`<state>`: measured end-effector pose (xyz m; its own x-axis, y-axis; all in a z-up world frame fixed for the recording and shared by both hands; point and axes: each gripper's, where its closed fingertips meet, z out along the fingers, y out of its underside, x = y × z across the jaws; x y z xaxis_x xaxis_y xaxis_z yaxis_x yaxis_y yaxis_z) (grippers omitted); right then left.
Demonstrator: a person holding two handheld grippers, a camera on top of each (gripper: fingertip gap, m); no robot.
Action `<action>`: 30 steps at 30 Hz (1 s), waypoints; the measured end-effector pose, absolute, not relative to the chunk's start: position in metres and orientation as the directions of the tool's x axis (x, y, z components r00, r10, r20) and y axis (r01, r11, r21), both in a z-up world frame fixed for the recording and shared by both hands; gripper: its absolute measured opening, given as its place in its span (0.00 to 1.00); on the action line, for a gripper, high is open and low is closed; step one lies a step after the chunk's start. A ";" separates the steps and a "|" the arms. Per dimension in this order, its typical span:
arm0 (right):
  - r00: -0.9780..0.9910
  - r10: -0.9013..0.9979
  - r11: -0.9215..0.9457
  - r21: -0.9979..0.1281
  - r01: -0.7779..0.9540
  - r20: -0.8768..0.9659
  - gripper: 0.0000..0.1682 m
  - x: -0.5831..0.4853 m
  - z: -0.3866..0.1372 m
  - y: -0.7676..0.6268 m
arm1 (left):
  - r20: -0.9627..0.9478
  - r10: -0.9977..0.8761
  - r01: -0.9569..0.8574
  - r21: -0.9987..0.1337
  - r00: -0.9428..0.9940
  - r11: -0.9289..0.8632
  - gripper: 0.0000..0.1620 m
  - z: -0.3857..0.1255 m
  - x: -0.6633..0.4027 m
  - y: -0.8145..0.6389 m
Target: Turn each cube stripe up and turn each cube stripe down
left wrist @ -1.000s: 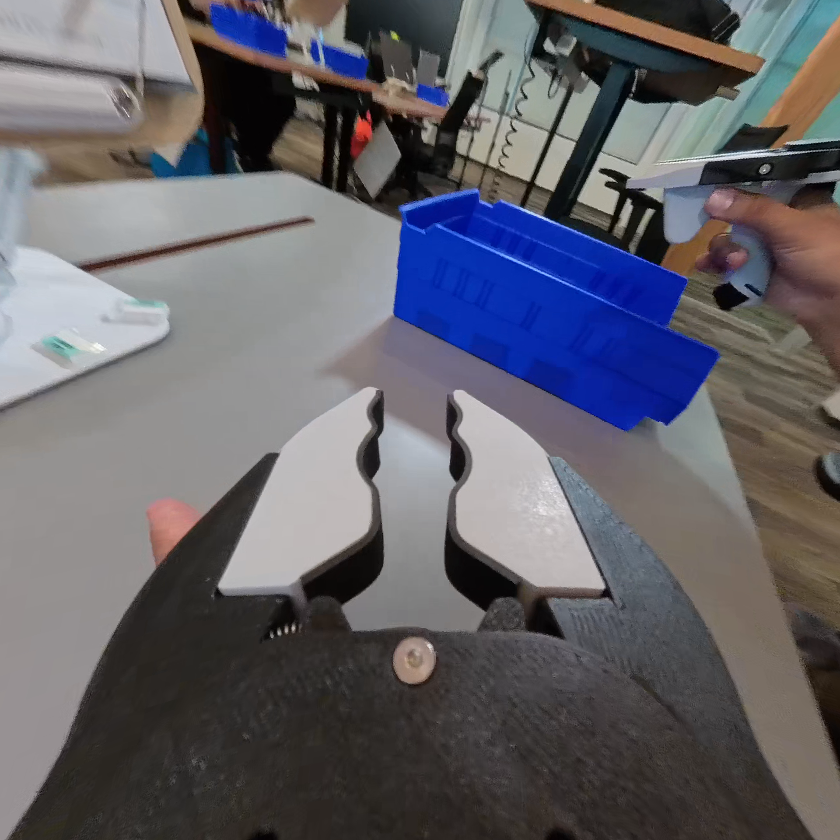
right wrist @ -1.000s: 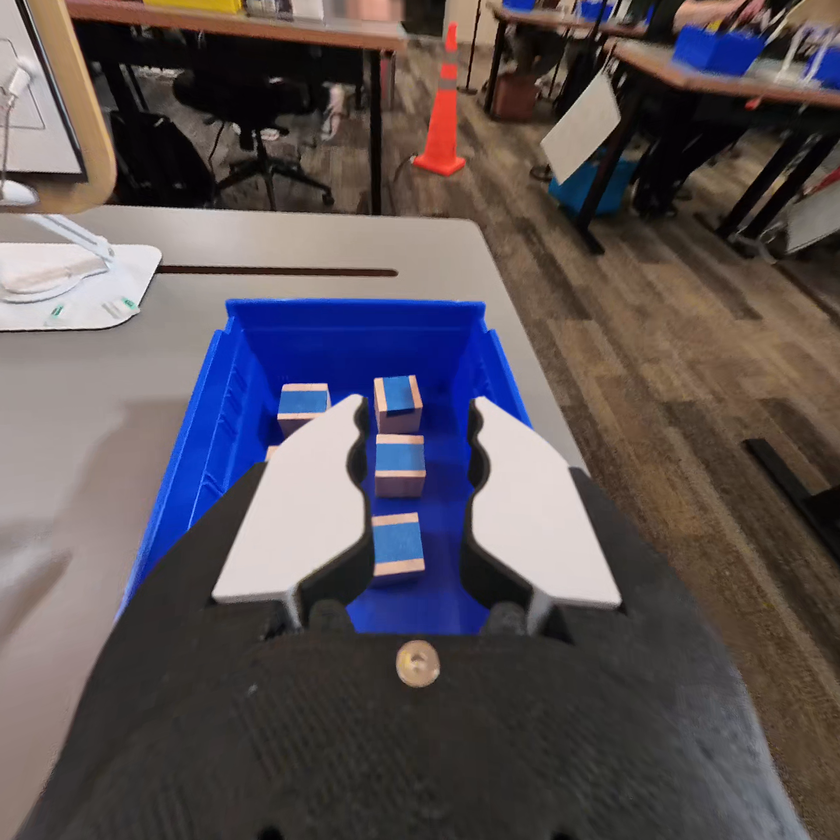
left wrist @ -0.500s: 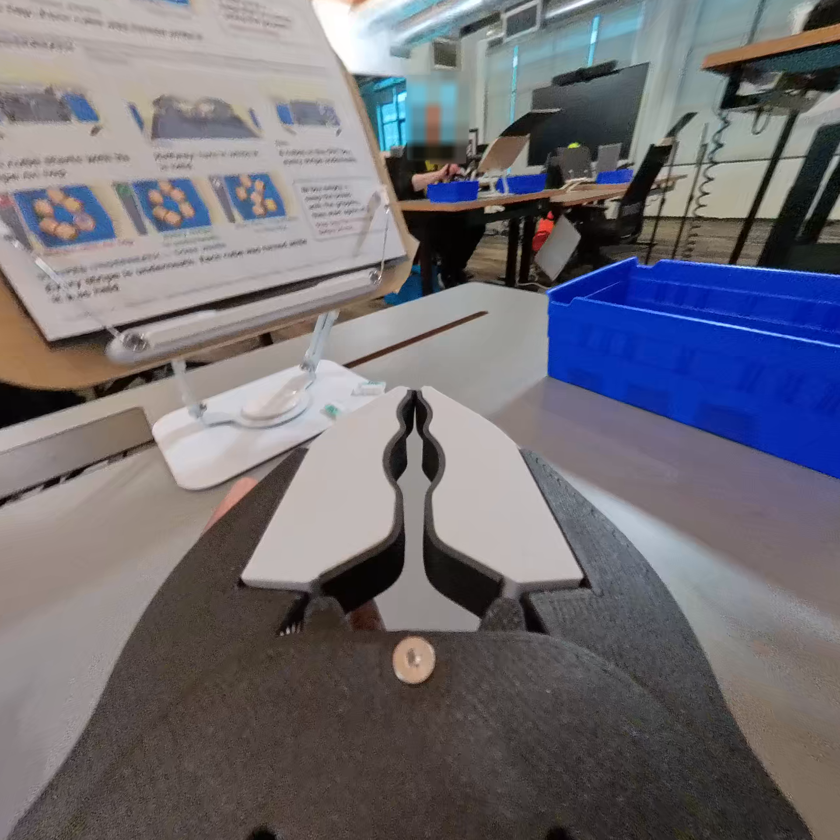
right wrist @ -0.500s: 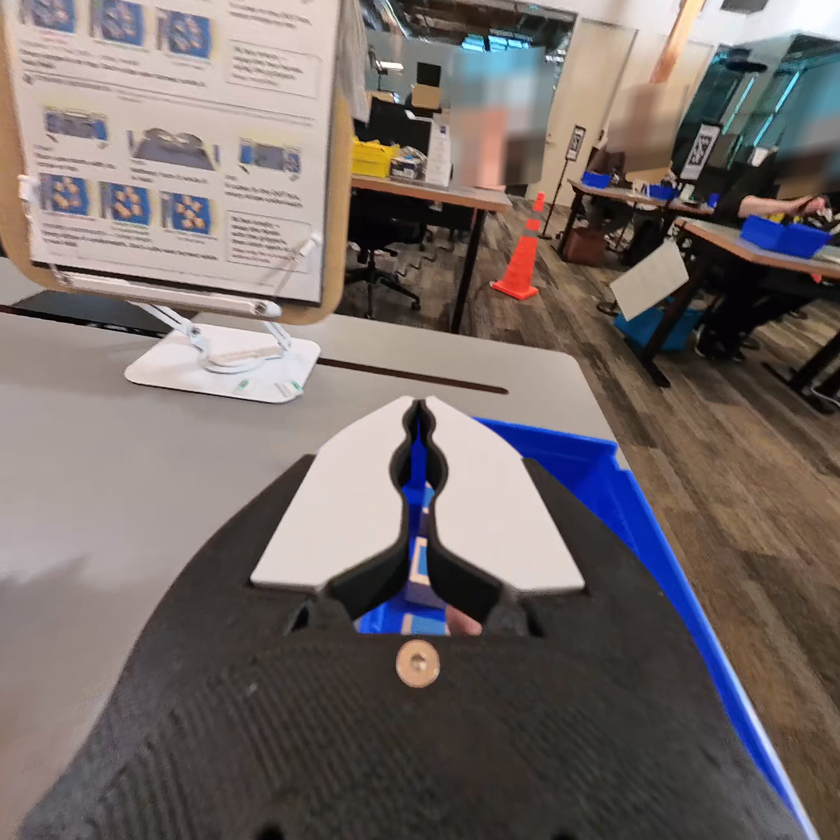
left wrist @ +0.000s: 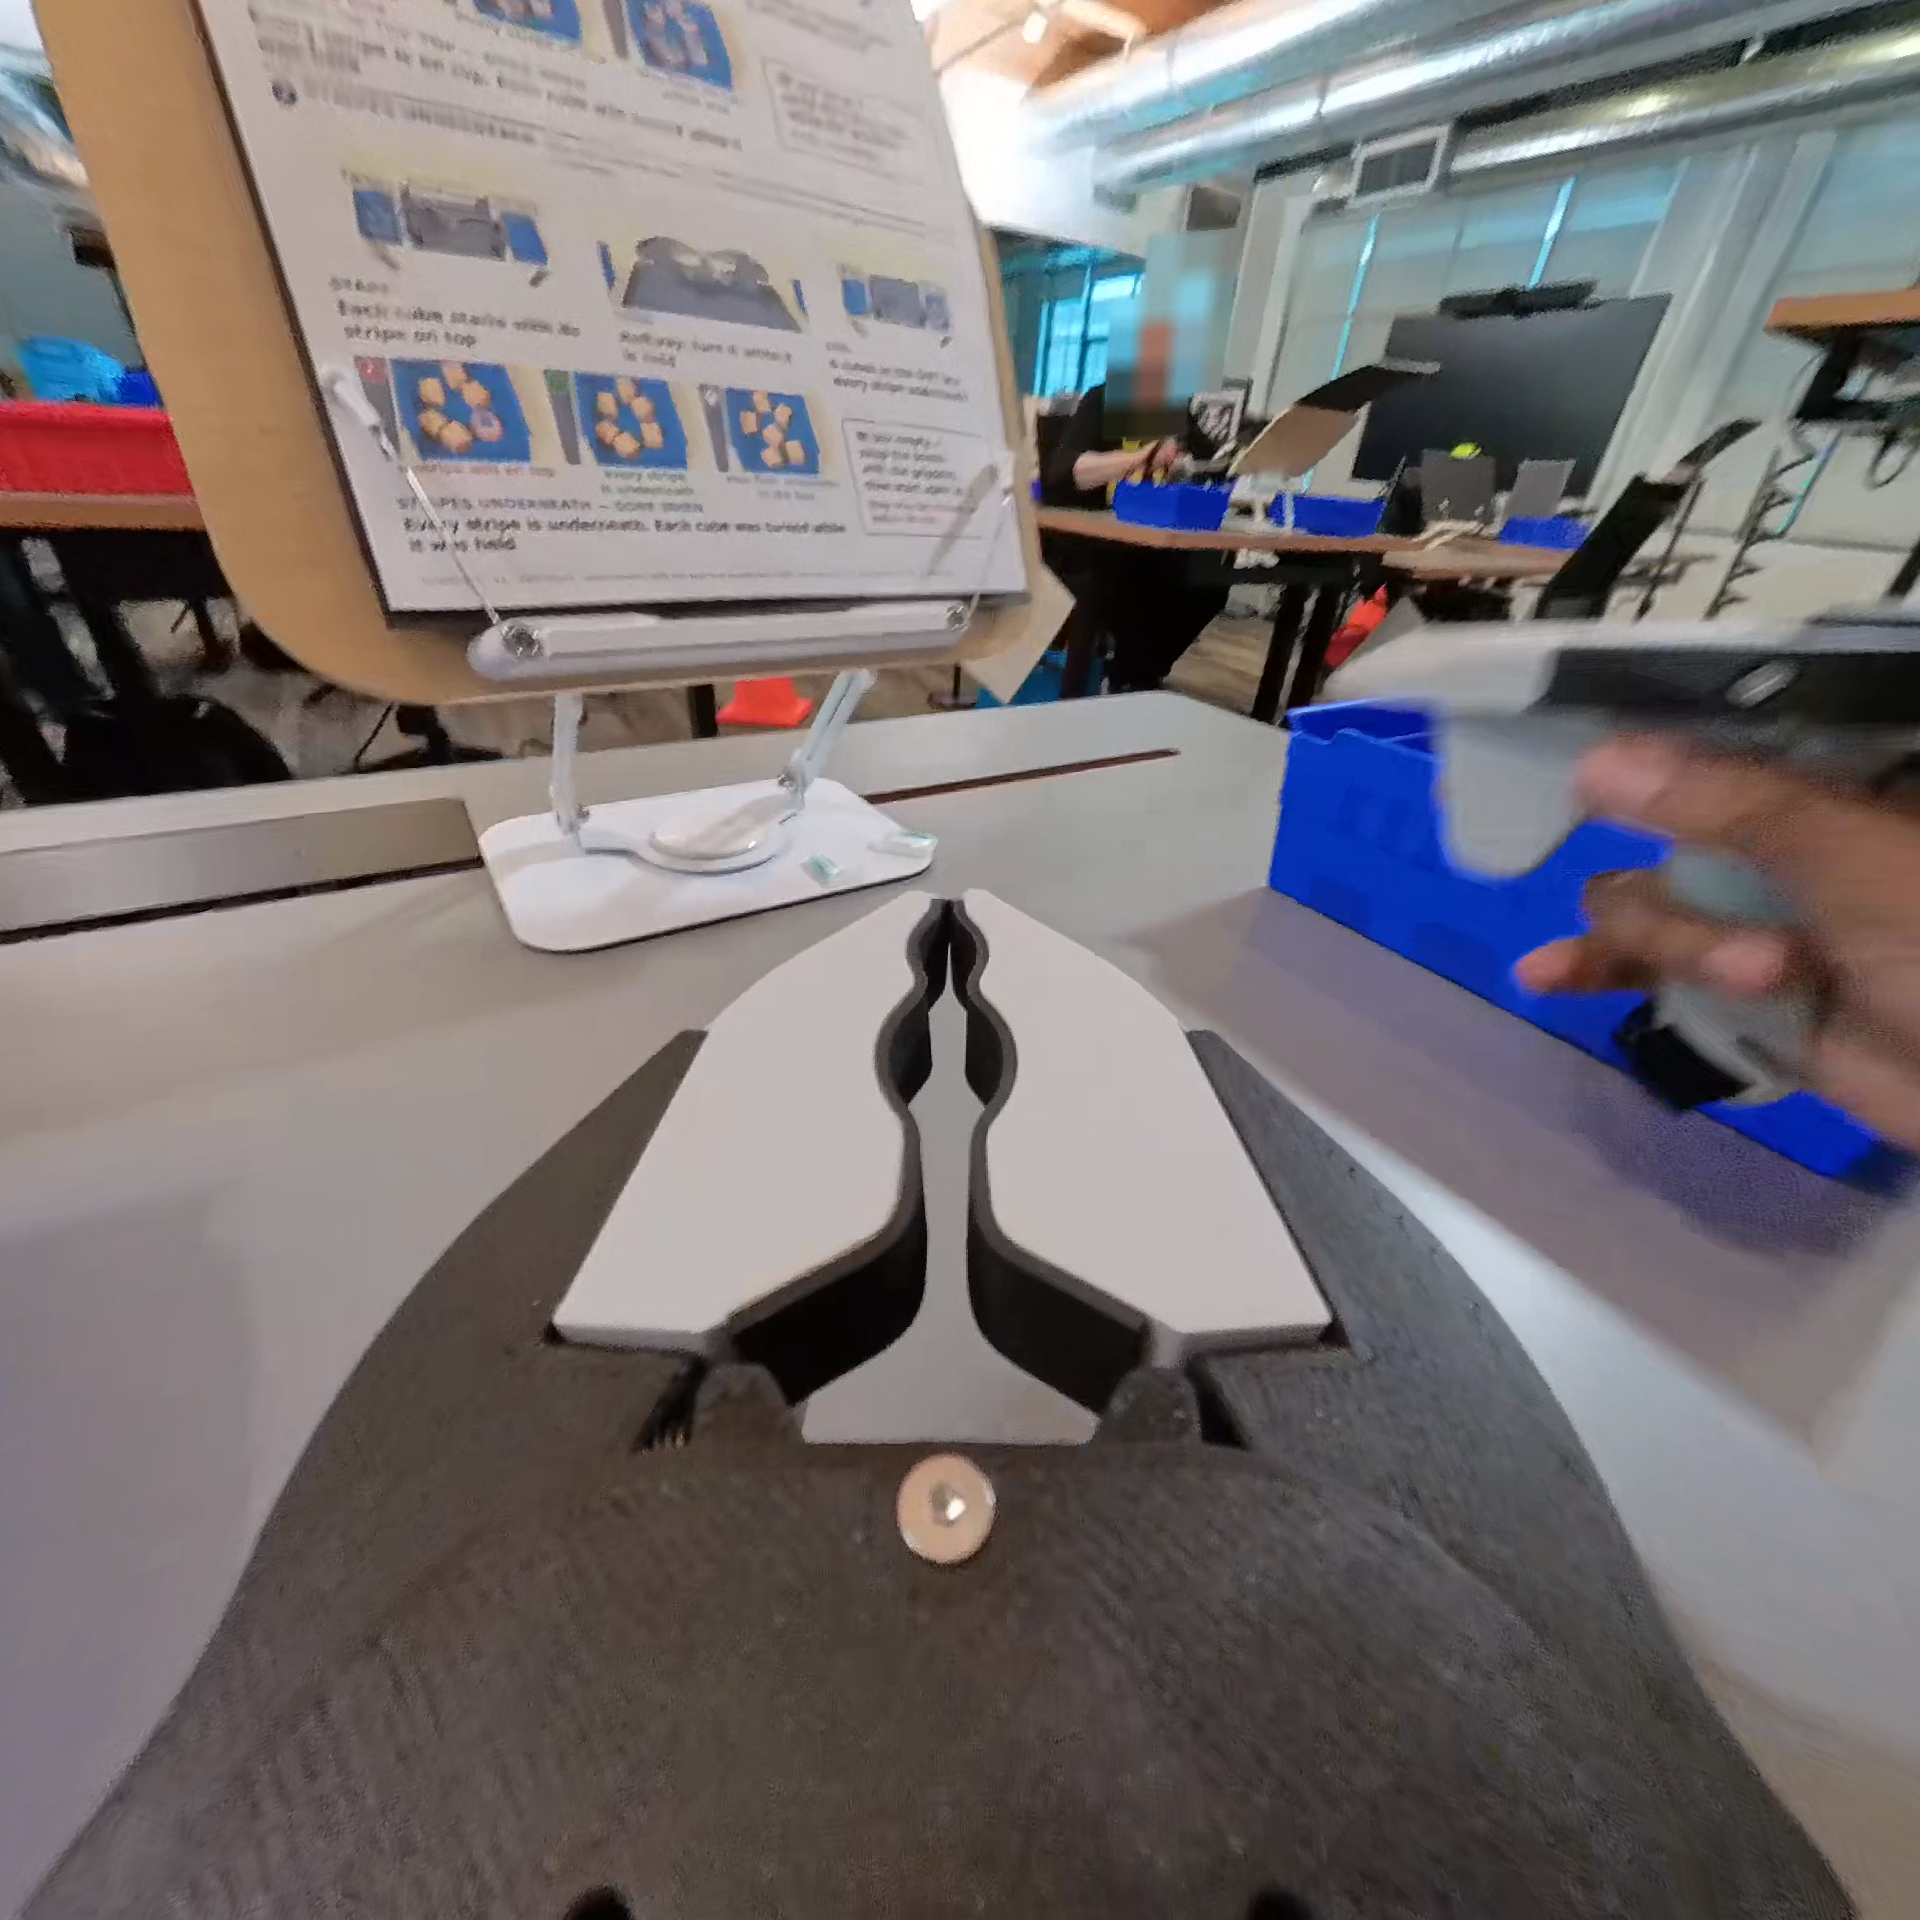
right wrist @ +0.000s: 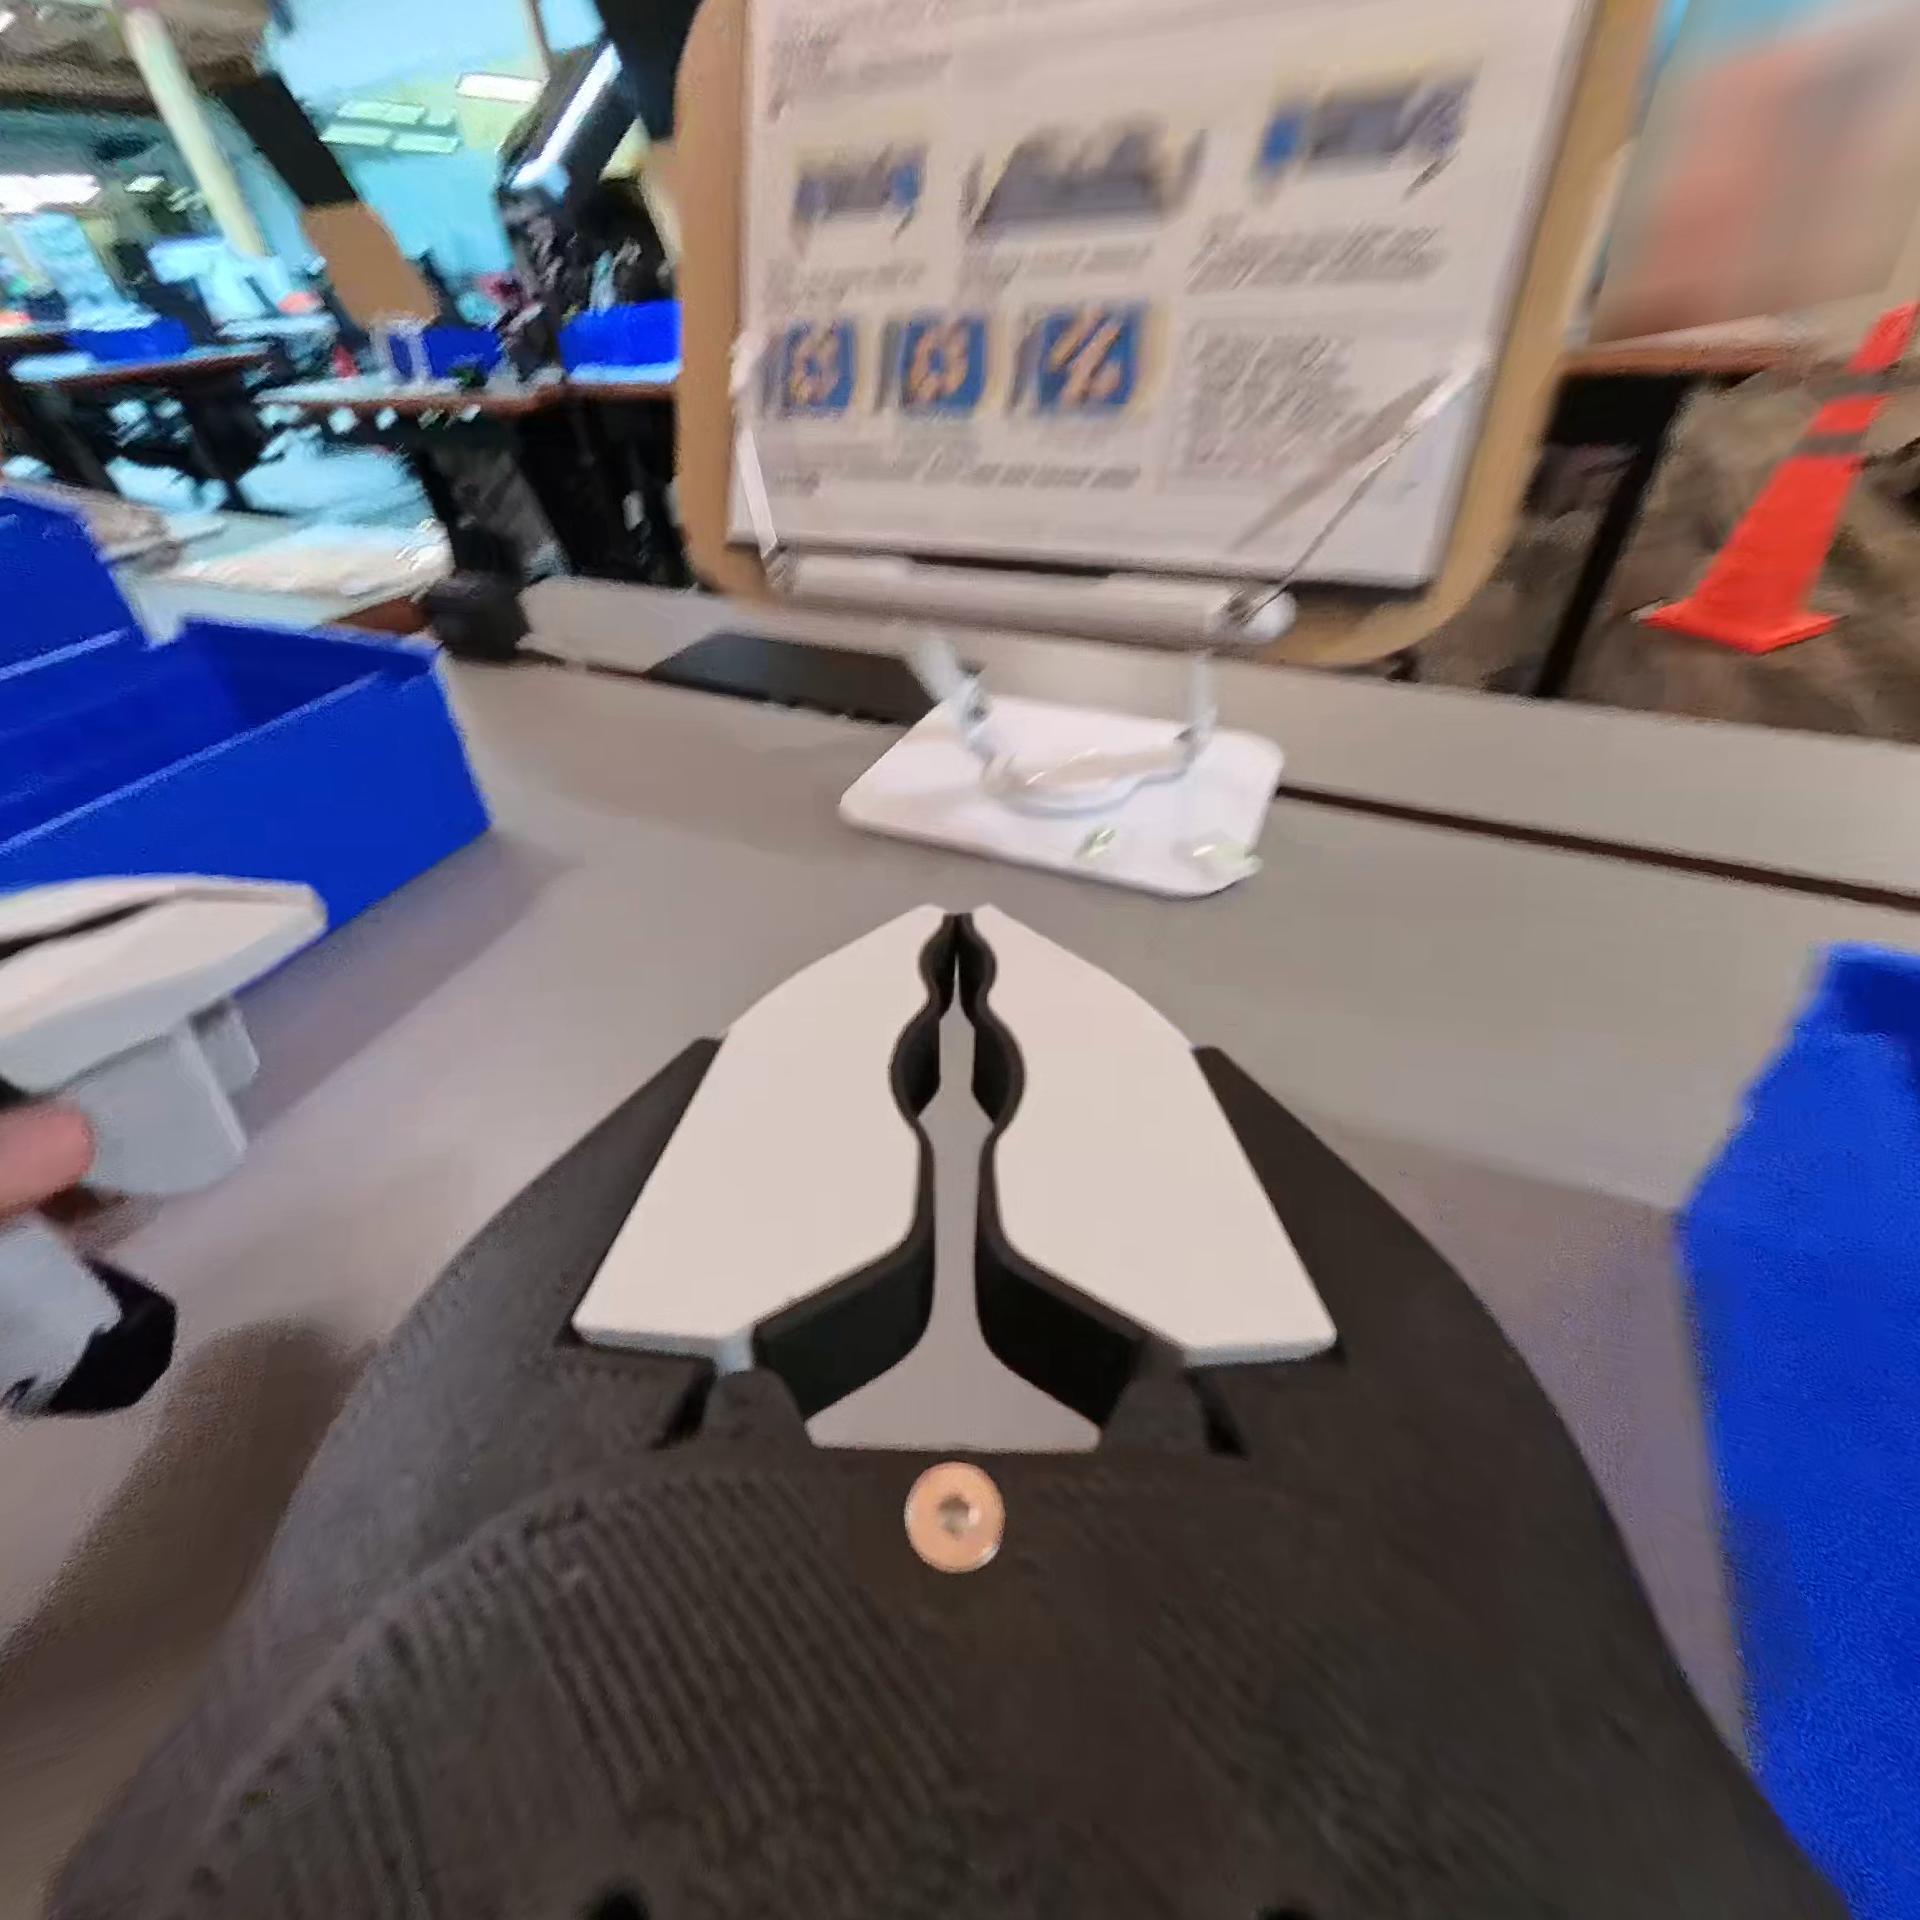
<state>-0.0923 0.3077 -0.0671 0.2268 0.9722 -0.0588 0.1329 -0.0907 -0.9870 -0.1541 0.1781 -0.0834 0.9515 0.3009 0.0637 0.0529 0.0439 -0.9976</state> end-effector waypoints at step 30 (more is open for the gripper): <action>0.468 0.808 0.250 -0.927 0.278 0.358 0.00 -0.031 -0.101 0.316 | 0.205 0.375 0.123 -0.965 0.904 0.231 0.00 -0.058 -0.163 0.142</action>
<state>-0.0313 0.3162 -0.1007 0.4684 0.8077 0.3582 0.2779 0.2502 -0.9275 -0.1629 0.1420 -0.0582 0.9041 0.3753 0.2045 0.1226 0.2308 -0.9652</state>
